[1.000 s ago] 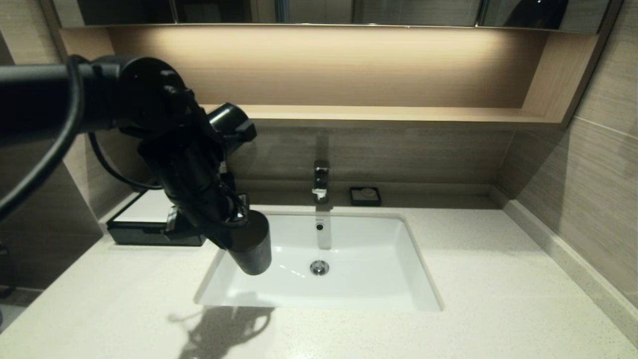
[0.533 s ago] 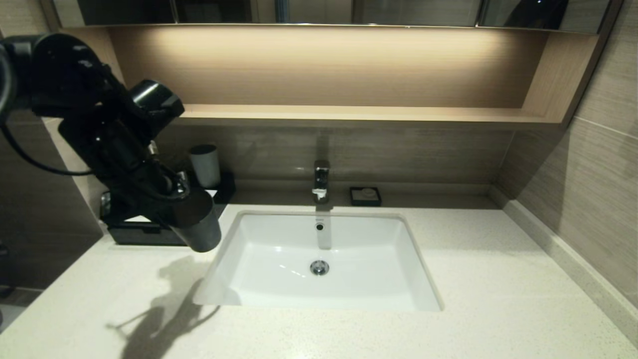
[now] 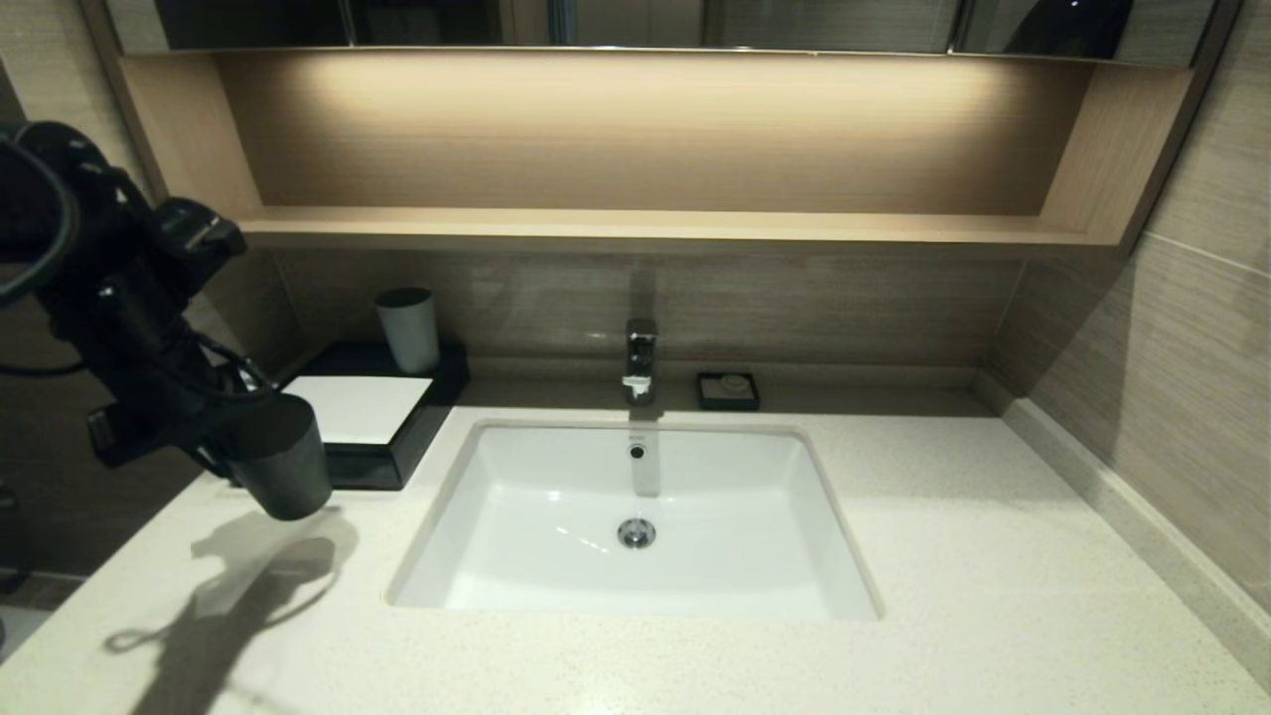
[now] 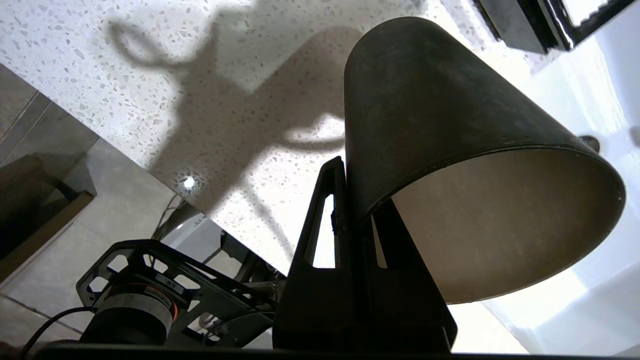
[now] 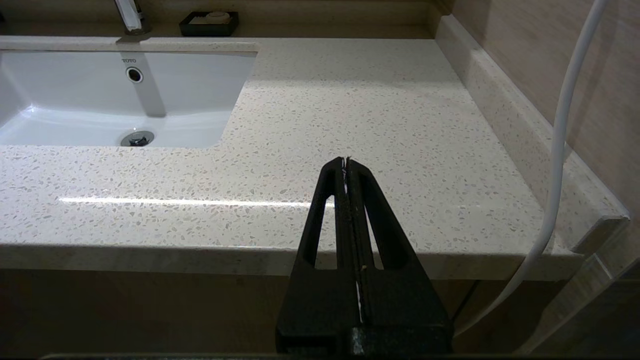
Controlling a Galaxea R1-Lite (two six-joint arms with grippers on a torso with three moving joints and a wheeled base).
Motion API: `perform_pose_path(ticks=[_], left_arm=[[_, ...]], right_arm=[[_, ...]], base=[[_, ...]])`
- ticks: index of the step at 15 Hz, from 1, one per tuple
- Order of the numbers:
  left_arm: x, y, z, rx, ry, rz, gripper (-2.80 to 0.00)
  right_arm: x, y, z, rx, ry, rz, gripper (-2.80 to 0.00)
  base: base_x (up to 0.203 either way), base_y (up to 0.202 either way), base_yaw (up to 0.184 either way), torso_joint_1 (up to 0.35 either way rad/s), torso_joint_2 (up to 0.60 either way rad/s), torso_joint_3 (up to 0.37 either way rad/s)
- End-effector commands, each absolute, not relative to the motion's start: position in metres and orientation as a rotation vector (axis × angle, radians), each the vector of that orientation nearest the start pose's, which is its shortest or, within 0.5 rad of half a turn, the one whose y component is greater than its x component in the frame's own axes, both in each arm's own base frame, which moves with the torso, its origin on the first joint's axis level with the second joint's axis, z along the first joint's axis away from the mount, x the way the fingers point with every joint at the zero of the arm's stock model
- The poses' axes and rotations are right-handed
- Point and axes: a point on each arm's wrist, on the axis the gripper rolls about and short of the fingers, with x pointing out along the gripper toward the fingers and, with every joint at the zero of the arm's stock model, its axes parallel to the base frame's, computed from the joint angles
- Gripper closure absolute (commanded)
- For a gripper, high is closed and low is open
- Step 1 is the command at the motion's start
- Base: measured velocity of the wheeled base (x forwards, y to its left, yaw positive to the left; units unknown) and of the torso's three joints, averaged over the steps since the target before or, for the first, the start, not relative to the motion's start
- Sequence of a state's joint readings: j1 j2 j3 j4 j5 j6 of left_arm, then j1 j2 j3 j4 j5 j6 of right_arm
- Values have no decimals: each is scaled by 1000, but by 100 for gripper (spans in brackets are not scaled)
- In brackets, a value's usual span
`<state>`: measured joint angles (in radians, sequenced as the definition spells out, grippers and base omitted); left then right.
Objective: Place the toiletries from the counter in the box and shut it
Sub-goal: Place the cup on the table
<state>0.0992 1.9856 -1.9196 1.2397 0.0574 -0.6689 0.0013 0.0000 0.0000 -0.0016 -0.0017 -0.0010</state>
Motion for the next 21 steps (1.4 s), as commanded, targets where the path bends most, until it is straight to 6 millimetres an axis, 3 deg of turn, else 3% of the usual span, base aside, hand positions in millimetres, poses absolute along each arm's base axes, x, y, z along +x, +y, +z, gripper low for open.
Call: perform_pose_path(ticks=[1, 10, 21], left_arm=[[332, 54, 228, -631, 1228, 626, 0], [340, 98, 202, -710, 1259, 734, 0], [341, 105, 198, -774, 1274, 706, 0]], right_arm=[[-23, 0, 75, -2, 0, 0, 0], [-23, 0, 75, -2, 0, 0, 0], [-23, 0, 75, -2, 0, 0, 0]], base=[[0, 0, 0, 0, 0, 0], [0, 0, 0, 0, 0, 0], [0, 0, 0, 0, 0, 0]])
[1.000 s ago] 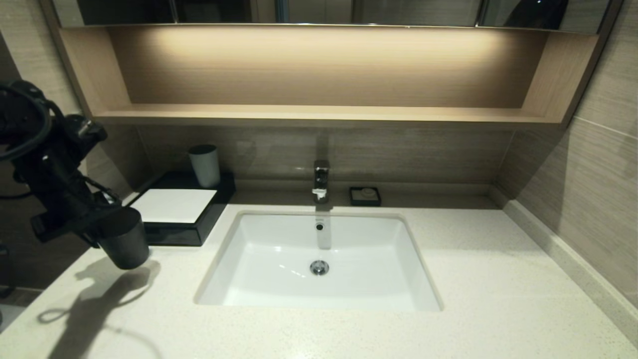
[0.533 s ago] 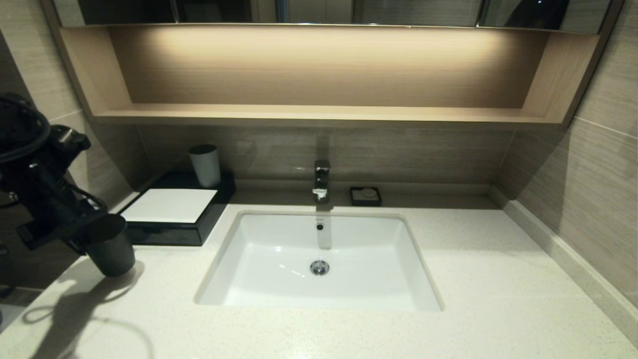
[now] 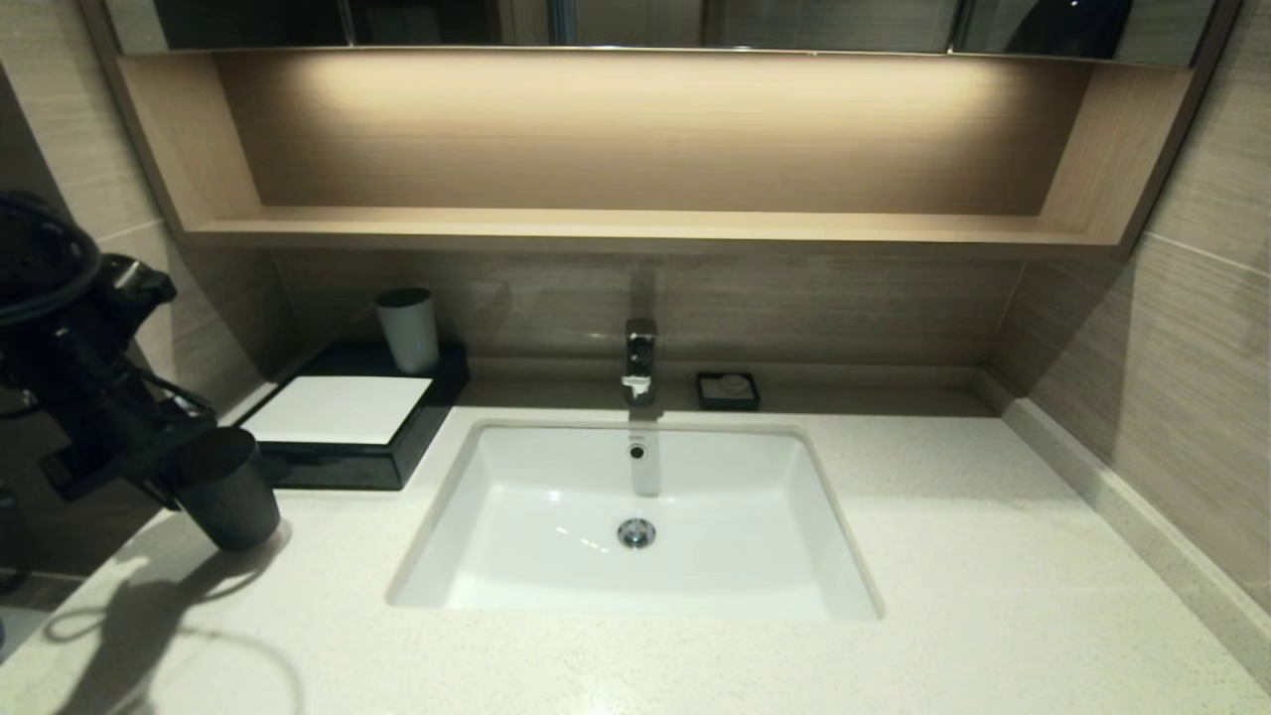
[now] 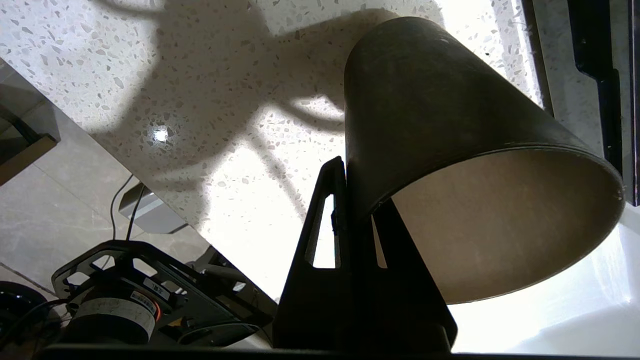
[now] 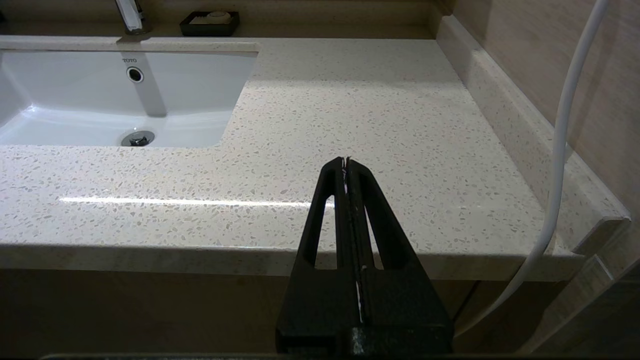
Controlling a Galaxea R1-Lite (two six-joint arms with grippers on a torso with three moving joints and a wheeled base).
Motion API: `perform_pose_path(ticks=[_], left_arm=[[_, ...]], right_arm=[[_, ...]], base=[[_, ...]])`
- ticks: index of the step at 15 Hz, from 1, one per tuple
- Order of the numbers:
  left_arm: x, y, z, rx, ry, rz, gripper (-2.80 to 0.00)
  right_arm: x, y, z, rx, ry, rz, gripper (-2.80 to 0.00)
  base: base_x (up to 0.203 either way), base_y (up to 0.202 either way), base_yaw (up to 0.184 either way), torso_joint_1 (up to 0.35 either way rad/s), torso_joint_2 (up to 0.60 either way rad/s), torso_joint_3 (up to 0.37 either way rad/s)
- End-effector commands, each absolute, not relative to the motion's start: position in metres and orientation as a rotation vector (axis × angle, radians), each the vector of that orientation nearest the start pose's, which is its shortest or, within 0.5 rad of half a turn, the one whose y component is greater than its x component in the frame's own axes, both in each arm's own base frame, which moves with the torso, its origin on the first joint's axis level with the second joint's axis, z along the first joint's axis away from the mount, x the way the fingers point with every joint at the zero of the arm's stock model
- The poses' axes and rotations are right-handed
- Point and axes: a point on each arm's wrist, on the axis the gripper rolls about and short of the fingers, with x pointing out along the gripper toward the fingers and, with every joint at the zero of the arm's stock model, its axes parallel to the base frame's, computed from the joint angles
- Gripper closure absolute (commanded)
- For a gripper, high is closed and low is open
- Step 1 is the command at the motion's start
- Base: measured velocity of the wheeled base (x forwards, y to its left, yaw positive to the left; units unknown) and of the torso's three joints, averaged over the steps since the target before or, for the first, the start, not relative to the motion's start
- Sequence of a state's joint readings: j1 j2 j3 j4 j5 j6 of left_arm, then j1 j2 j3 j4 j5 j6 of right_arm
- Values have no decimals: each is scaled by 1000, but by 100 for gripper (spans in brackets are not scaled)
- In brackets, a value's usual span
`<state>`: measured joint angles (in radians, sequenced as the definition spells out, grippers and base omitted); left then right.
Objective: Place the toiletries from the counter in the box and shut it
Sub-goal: Place the cup on the table
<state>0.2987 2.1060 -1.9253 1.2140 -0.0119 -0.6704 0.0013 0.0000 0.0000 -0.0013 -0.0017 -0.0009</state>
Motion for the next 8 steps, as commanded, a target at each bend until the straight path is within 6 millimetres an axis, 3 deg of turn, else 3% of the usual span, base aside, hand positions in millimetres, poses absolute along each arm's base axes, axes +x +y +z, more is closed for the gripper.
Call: perform_pose_path(ticks=[1, 8], left_arm=[[342, 105, 195, -777, 1283, 705, 0], [346, 117, 180, -835, 1327, 706, 0]], right_arm=[[-23, 0, 75, -2, 0, 0, 0], [-23, 0, 75, -2, 0, 0, 0]], base=[[0, 0, 0, 0, 0, 0], [0, 0, 0, 0, 0, 0]])
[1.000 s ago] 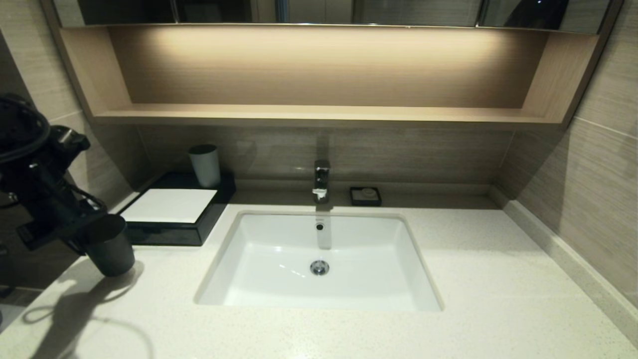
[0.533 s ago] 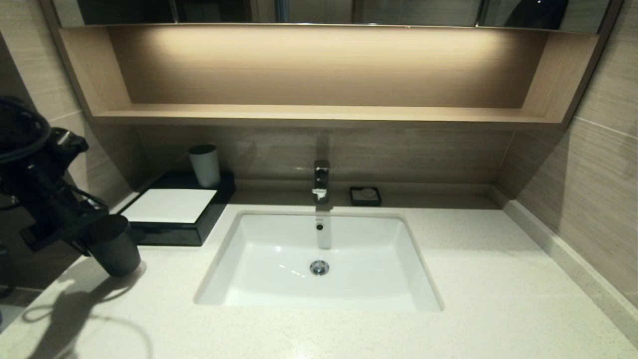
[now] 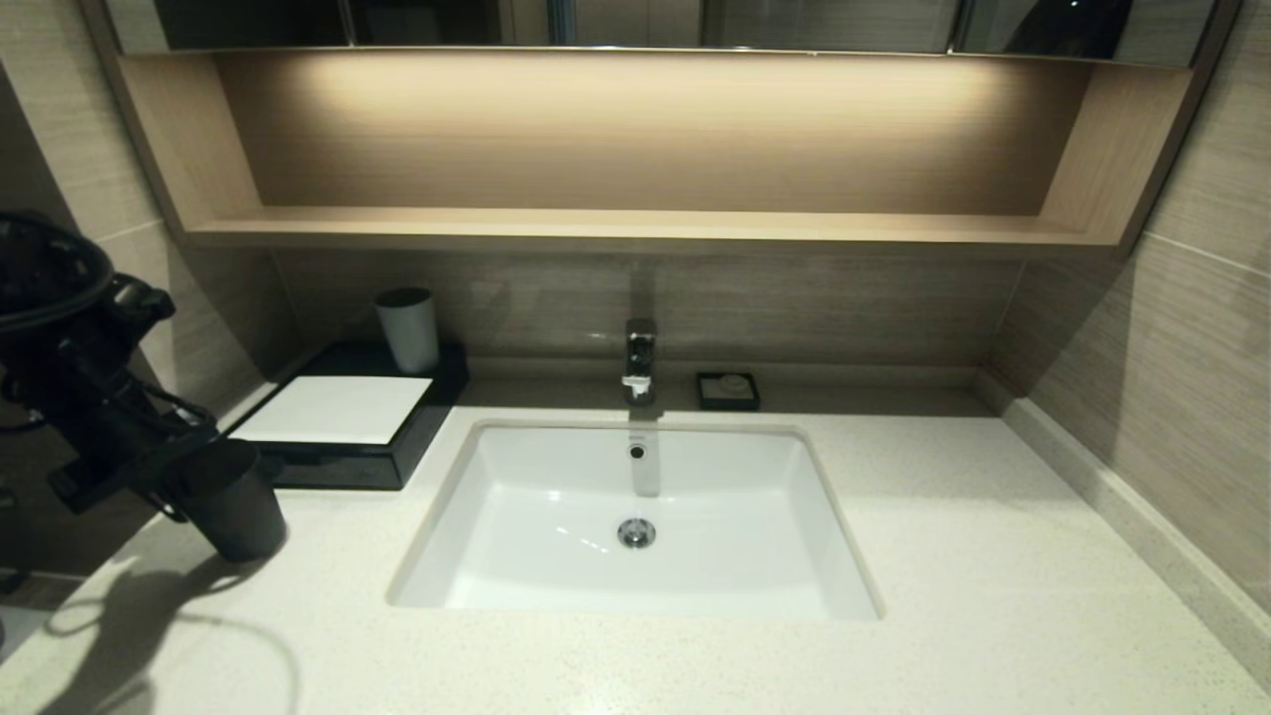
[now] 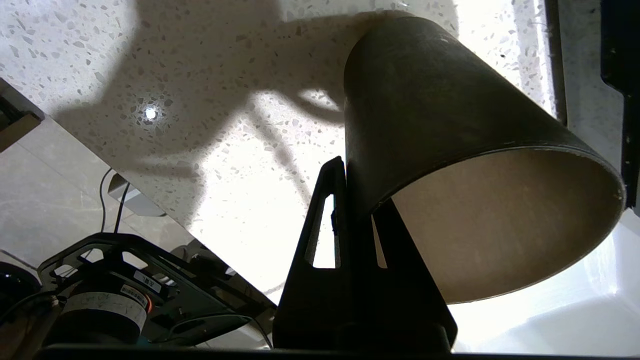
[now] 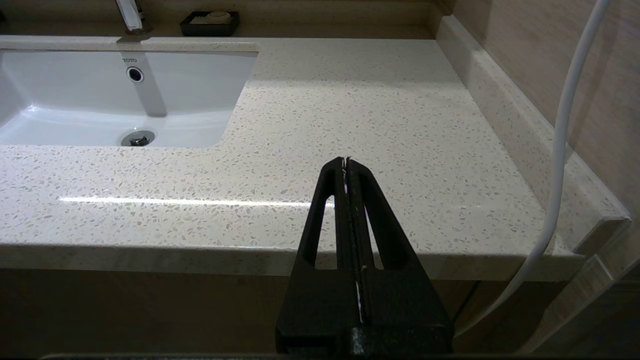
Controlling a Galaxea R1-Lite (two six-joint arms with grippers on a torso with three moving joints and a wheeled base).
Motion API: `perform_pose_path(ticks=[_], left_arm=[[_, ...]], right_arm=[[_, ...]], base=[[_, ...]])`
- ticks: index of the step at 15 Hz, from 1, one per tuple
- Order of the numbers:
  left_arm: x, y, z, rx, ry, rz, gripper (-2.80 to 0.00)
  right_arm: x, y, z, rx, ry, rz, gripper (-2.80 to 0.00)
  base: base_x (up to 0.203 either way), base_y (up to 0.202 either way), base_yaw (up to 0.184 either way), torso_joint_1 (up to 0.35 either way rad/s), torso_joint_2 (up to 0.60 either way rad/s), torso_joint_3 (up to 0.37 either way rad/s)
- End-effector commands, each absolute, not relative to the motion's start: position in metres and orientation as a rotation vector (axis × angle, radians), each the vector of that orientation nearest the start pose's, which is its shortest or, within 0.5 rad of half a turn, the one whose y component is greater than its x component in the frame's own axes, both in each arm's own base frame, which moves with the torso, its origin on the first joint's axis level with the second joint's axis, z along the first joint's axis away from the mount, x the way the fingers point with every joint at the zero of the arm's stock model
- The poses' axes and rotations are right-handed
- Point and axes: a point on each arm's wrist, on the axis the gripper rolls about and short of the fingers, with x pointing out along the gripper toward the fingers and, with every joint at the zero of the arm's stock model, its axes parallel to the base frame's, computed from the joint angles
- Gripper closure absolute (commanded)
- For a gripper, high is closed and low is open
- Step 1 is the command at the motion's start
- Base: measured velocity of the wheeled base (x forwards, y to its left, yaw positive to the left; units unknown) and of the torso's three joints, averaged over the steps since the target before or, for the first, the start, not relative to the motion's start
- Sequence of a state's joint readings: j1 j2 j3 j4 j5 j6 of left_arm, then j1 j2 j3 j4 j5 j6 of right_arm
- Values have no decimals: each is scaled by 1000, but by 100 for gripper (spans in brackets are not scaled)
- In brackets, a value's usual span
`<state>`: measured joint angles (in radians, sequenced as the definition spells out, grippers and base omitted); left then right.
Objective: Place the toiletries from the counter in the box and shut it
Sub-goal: Place the cup on the table
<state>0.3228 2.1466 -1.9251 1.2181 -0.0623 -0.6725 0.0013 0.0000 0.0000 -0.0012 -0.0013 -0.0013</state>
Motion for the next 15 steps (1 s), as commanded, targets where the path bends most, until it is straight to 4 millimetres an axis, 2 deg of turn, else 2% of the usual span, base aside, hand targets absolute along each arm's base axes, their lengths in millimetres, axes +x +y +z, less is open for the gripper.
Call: perform_pose_path(ticks=[1, 9, 10, 11, 15], left_arm=[[346, 118, 179, -842, 1326, 710, 0], [349, 120, 173, -854, 1339, 716, 0], [349, 120, 174, -854, 1339, 715, -26], [349, 119, 174, -854, 1337, 715, -280], [346, 119, 180, -852, 1318, 708, -280]], right_arm=[[-23, 0, 75, -2, 0, 0, 0], [-23, 0, 75, -2, 0, 0, 0], [-23, 0, 75, -2, 0, 0, 0], [-23, 0, 75, -2, 0, 0, 0], [-23, 0, 75, -2, 0, 0, 0]], base=[[0, 0, 0, 0, 0, 0], [0, 0, 0, 0, 0, 0], [0, 0, 0, 0, 0, 0], [0, 0, 0, 0, 0, 0], [0, 0, 0, 0, 0, 0]])
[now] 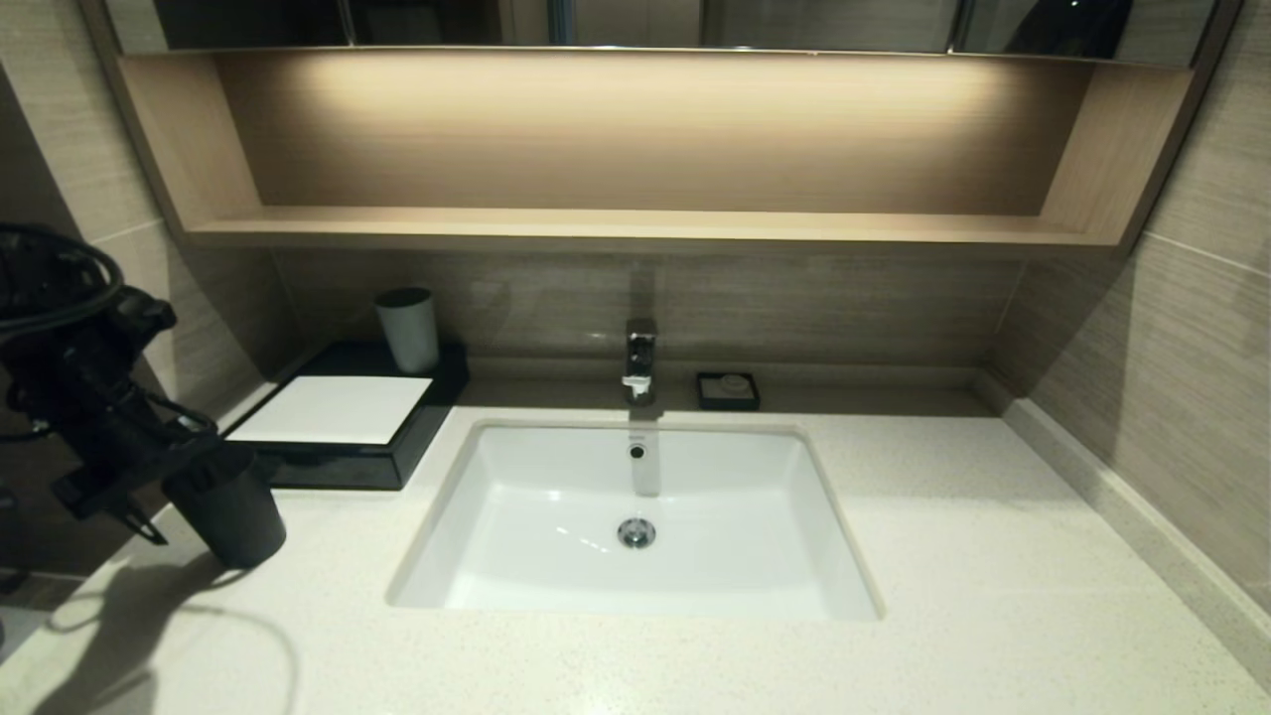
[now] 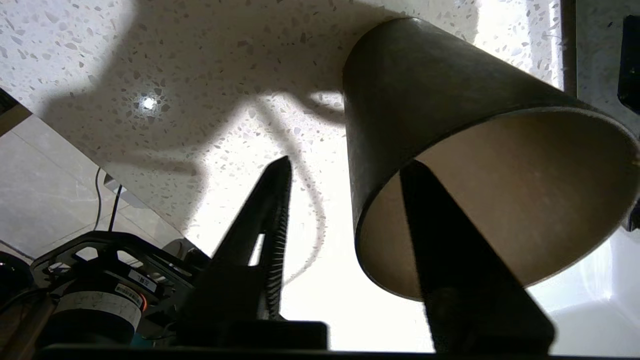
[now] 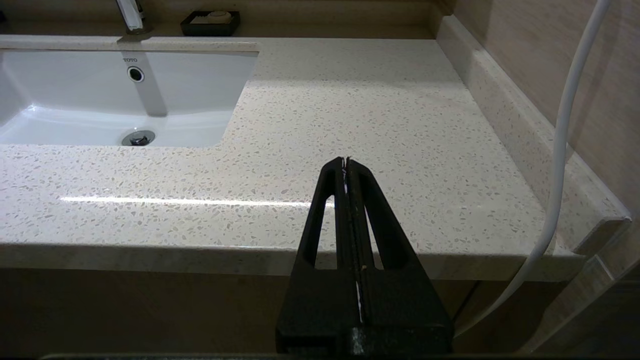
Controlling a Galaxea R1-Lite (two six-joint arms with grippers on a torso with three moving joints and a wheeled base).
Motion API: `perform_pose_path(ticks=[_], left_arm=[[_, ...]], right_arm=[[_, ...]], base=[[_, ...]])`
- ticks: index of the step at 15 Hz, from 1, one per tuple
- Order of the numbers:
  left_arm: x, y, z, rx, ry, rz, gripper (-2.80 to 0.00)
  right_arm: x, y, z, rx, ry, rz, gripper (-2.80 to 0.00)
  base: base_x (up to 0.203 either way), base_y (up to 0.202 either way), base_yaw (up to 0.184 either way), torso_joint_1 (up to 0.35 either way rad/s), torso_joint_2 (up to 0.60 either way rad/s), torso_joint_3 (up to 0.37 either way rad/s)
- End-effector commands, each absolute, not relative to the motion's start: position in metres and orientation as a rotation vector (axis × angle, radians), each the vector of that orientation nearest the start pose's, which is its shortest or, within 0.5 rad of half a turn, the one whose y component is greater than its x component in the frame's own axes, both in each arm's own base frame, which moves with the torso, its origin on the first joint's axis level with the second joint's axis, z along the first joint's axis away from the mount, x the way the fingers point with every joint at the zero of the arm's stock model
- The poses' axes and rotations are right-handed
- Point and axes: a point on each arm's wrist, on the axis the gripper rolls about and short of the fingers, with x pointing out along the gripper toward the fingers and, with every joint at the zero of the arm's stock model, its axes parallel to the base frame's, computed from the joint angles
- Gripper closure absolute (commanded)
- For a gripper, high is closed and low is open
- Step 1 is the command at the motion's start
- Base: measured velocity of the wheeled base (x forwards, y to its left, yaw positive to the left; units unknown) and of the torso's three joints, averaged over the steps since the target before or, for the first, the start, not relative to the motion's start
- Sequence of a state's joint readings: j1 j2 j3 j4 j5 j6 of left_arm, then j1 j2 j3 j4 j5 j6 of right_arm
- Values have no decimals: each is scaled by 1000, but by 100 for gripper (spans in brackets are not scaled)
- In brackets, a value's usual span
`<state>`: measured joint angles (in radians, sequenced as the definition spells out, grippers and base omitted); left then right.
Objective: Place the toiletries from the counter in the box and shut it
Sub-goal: Place the cup on the table
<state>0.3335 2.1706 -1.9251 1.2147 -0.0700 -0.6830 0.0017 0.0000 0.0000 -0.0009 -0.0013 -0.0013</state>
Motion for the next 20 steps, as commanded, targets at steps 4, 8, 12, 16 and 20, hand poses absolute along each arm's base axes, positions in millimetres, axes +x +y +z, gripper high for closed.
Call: perform_pose_path(ticks=[4, 8, 12, 16, 20], left_arm=[[339, 116, 195, -850, 1277, 695, -280], [323, 106, 227, -827, 1191, 655, -280], [290, 93, 274, -716, 1064, 543, -280], [256, 91, 299, -517, 1005, 389, 0], [234, 97, 267, -371, 1017, 273, 0]], right_arm=[[-23, 0, 75, -2, 0, 0, 0], [-23, 0, 75, -2, 0, 0, 0], [-23, 0, 75, -2, 0, 0, 0], [-23, 0, 75, -2, 0, 0, 0], [-23, 0, 75, -2, 0, 0, 0]], base=[[0, 0, 0, 0, 0, 0], [0, 0, 0, 0, 0, 0], [0, 0, 0, 0, 0, 0], [0, 0, 0, 0, 0, 0], [0, 0, 0, 0, 0, 0]])
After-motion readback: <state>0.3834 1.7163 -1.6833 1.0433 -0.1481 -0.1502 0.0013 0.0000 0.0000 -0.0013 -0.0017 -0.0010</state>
